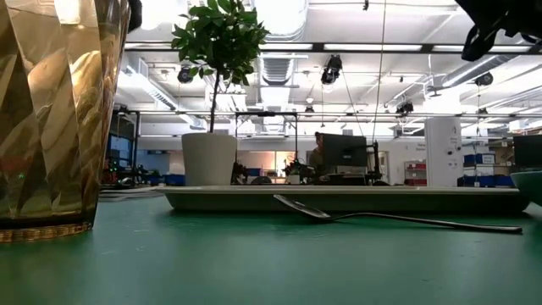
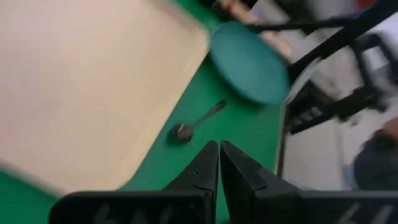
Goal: Pick and place plate/cup/fork/spoon on tray
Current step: Put the brown glass on the white serving tray
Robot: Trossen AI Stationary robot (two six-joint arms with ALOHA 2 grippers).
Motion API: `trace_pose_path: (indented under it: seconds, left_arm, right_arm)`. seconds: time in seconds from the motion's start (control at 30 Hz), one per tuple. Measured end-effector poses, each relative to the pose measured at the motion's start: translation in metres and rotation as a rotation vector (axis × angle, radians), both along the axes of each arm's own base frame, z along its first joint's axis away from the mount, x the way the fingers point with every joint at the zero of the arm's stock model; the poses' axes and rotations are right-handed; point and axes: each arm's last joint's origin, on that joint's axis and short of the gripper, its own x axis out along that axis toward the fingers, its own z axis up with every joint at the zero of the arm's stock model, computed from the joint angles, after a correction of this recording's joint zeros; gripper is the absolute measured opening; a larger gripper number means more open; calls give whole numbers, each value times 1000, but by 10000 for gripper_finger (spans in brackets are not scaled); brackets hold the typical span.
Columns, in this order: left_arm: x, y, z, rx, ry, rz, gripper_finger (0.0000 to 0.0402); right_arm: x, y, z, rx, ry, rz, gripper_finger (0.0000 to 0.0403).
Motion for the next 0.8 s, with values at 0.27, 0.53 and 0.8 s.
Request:
trace_pose_path:
  seconds: [0.27,0.53,0.8]
  left_arm:
    - [20,-19,20,-152,332,-95,0]
    - [30,-51,-1,-153,461,-256,0]
    - [29,-46,1,-145,462,-230,0]
  right_arm:
    - [2,1,-5,13,49,14,9]
    - [2,0,-5,-53,50,-18,9]
    - [2,0,-5,-68,51,-23,9]
